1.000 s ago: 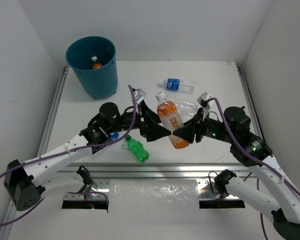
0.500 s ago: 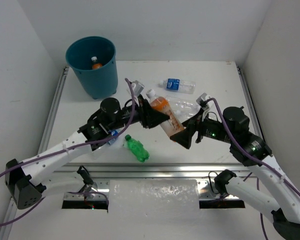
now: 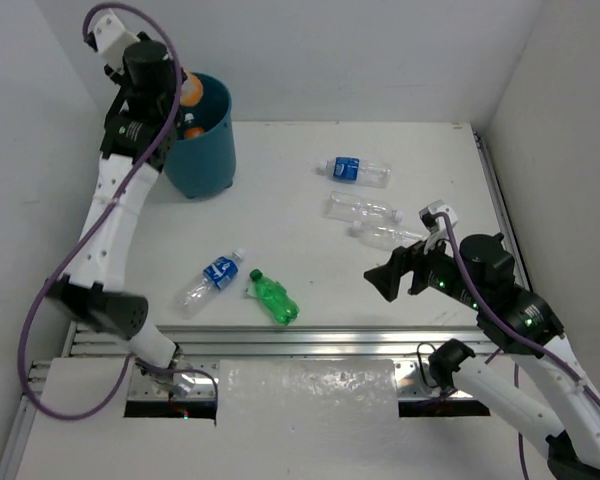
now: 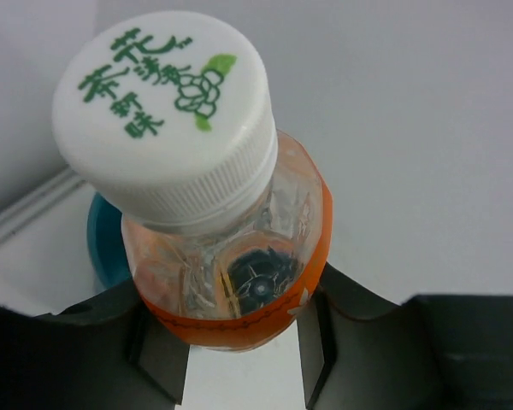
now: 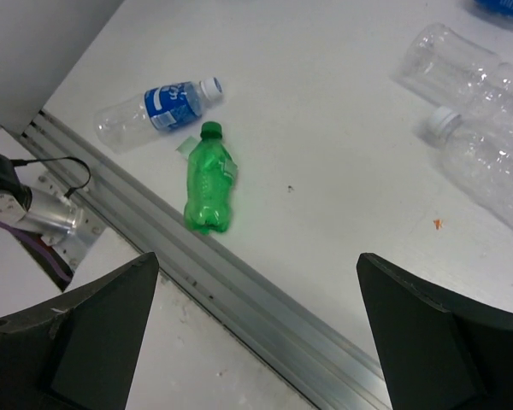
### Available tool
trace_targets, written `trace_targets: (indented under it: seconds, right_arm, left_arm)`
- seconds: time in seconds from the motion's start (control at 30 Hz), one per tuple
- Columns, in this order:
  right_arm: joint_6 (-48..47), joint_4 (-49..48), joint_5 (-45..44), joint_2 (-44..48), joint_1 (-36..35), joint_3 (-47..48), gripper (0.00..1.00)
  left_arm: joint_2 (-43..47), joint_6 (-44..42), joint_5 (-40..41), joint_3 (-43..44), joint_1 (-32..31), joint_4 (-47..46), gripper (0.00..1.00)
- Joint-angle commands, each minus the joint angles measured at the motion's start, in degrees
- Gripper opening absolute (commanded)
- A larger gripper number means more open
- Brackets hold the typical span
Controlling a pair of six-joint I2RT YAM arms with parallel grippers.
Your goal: Put the plastic bottles in the bin
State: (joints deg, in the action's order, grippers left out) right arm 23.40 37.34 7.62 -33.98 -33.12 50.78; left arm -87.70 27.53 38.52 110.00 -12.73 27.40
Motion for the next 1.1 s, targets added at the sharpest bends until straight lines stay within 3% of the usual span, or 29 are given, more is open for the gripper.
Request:
trace_targets:
  seconds: [0.0,0.07,0.1,0.17,0.2,0.37,0.47,0.57,0.7,0.87,1.07]
  right_arm:
    - [-0.46,0.27,1.60,1.19,-0.10,-0.42,0.99]
    - [-0.63,0.71,2.75,1.54,-0.10,-0.51,0.99]
    - [-0.81,1.41,3.19,1.46,-0.10,-0.42,0.99]
    - [-1.42,1.77,3.28,1.37,-0.10,-0.34,0.99]
    - [-1.69,2.03,3.28,0.93,-0.10,-0.34,0.99]
    - [-1.61,-0.59,5.12,-2.22,-0.10,-2.17,0.99]
    - [-0.64,-5.76,11.32,-5.38,-0.19,-4.20,0.99]
    - [1.29,-10.00,18.04,-16.88,-2.46,-3.43,0.99]
    - [0.25,-13.53,4.79,-36.09,-15.09,4.73,0.99]
    - [0.07,-14.23,-5.93,-51.87,-20.48,12.91,0.99]
    - [-0.55,-12.12,-6.92,-68.05,-23.83,21.19,0.99]
  left_arm:
    - [-12.38,-7.39,8.23,10.82,3.05,1.60,0.09]
    - [-20.44,-9.59,6.49,19.23,4.64,2.74,0.24]
    - [-22.75,-9.69,5.96,22.60,5.78,5.27,0.49]
    - [-28.20,-10.21,5.42,30.41,5.88,8.36,0.77]
    - [-28.66,-10.13,5.16,31.41,5.88,9.68,0.99]
    - [-19.81,-11.88,0.95,22.55,5.88,2.93,1.00]
    - [-16.64,-13.20,-1.43,21.67,5.79,5.55,1.00]
    - [-7.60,-9.52,-4.50,12.12,5.53,10.48,1.00]
    - [13.80,-3.20,-11.08,-13.05,5.26,9.88,1.00]
    - [34.74,-1.60,-14.09,-35.41,4.91,7.84,1.00]
    - [42.00,-3.62,-14.26,-43.64,5.00,8.72,1.00]
